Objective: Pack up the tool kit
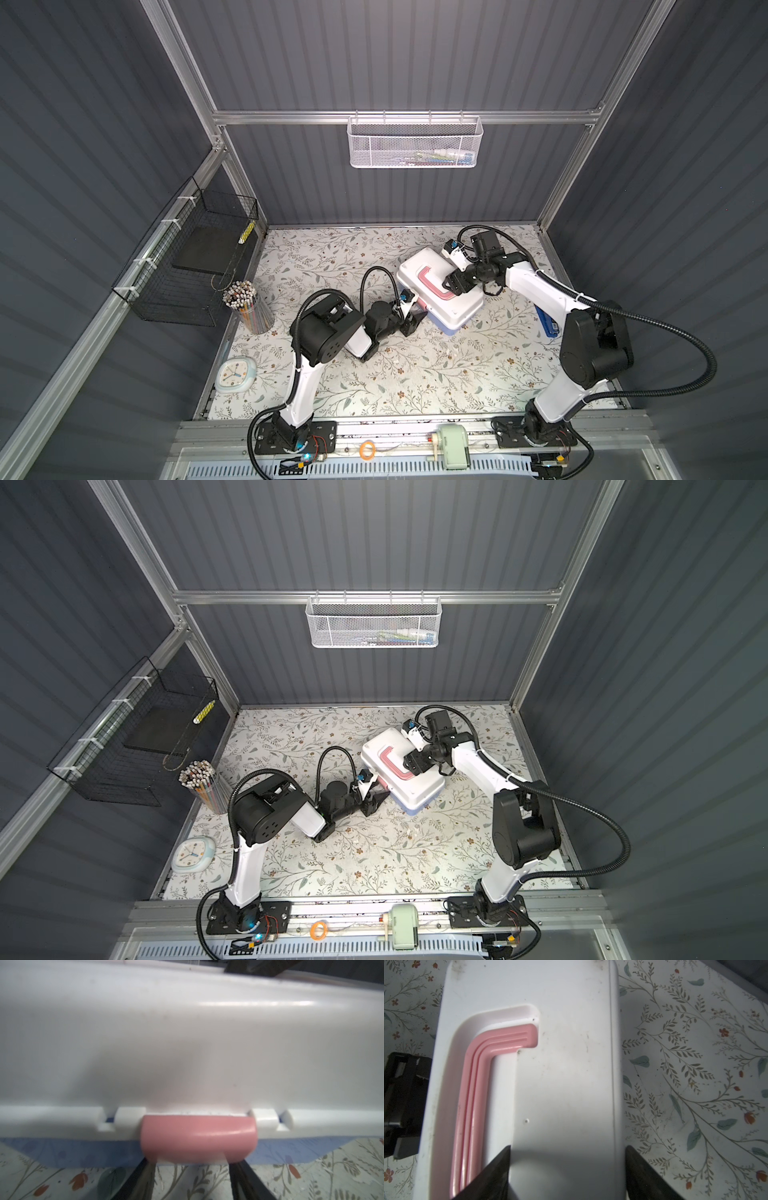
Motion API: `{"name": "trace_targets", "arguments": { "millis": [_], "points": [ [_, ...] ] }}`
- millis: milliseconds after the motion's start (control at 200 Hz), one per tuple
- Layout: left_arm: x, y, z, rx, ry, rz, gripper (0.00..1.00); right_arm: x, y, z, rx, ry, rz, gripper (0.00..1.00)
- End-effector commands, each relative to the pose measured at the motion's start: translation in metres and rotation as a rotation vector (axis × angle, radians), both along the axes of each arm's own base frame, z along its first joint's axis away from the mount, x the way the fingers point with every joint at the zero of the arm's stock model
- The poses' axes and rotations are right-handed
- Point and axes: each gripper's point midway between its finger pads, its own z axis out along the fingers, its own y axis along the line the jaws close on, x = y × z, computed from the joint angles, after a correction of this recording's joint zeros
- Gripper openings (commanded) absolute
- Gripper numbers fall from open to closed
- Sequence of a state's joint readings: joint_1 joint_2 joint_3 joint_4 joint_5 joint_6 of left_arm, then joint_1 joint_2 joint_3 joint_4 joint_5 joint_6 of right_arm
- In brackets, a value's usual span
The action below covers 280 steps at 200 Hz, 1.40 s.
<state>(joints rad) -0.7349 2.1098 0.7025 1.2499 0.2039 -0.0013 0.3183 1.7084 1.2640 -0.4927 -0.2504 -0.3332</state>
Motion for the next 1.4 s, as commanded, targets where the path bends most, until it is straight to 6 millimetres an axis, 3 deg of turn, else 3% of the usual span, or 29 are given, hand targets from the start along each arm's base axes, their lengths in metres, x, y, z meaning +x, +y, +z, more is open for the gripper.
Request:
{"name": "trace_targets", "arguments": {
  "millis": [0, 750, 1040, 1396],
  "points": [
    [0.007, -0.012, 0.040, -0.069, -0.101, 0.000, 0.57, -0.101, -0.013, -0.096, -0.117, 0.488, 0.030, 0.59],
    [0.009, -0.013, 0.055, -0.078, -0.135, 0.002, 0.55, -0.102, -0.012, -0.097, -0.115, 0.498, 0.025, 0.58],
    [0.010, -0.014, 0.064, -0.072, -0.147, -0.001, 0.40, -0.100, -0.013, -0.098, -0.121, 0.497, 0.019, 0.58],
    [0.008, -0.013, 0.066, -0.047, -0.116, -0.004, 0.32, -0.093, -0.013, -0.096, -0.124, 0.485, -0.004, 0.58]
  ]
}}
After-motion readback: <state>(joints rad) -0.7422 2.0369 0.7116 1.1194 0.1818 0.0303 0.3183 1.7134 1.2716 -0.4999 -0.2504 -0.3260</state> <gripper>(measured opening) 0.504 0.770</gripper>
